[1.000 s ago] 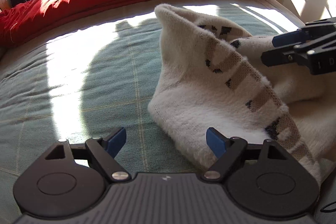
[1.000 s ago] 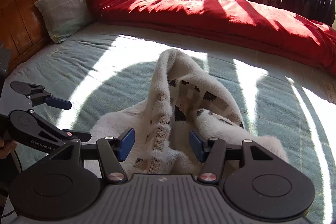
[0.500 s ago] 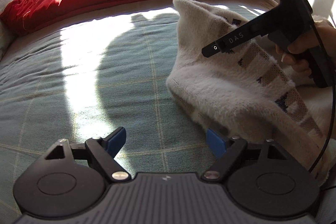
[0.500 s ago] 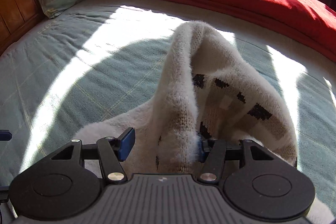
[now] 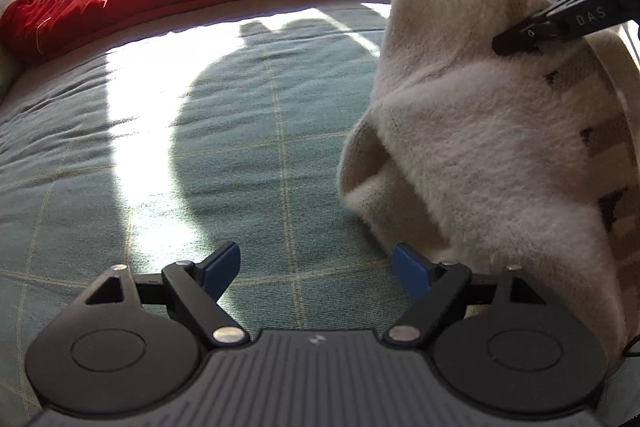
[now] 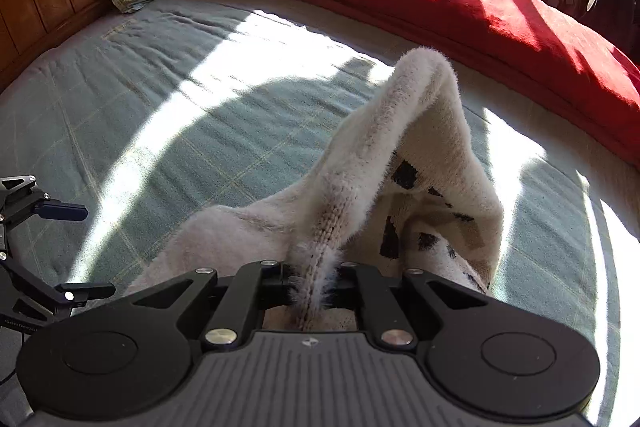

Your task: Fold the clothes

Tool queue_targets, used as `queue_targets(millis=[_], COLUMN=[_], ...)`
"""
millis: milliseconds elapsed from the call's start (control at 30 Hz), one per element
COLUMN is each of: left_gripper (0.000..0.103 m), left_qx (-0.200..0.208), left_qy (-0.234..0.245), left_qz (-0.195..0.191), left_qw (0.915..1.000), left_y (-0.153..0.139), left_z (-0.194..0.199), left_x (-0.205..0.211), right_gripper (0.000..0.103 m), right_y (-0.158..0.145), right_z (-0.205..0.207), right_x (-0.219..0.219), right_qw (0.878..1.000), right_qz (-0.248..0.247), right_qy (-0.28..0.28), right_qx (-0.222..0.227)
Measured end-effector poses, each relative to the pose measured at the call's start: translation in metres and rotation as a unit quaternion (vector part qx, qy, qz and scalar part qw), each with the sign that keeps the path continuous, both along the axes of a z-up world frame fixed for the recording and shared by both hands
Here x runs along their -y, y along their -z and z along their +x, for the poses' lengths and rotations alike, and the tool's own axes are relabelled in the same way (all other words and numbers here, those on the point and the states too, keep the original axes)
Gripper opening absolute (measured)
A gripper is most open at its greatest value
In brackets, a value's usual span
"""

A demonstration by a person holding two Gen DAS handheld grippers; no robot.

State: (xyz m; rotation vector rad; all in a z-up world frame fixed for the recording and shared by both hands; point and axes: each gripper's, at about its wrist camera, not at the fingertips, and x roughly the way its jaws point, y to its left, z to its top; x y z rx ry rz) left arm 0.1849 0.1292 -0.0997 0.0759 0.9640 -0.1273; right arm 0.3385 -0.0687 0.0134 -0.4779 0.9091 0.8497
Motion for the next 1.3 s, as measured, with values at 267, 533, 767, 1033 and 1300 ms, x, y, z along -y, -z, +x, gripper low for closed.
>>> queue_targets(millis=[267,533,767,1033,1300], left_gripper=[0.084,0.084,0.084,0.084,0.084], left_qx=[0.008,0.013,0.016,0.014,0.01], left_qy=[0.022,0.042,0.066,0.081,0.101], left_qz=[-0.009,-0.011,-0.008,-0.003,-0.004], left_qw=[0.9997,0.9989,0.9977,0.9966,0.9949], left_y=[-0.012,-0.022,-0.029,-0.034,-0.04], left_z=[-0.007,-0.014,-0.019,-0.023,-0.021], left_x=[0.021,0.038,0.057,0.071,0.087], right_gripper=[0.009,0.009,0.011,0.011,0.017], right_y=[-0.031,-0.03,-0.009,0.037,0.085], right_z=[-0.027,-0.029,-0.009,0.02,0.036], right_x=[0.061,0.134,0.198,0.258,0.293], right_qw=[0.998,0.991,0.977,0.956,0.942], right_qz=[-0.048,-0.097,-0.146,-0.19,-0.214], right_qy=[0.015,0.076,0.148,0.22,0.257], right_qx=[0.038,0.055,0.054,0.036,-0.001])
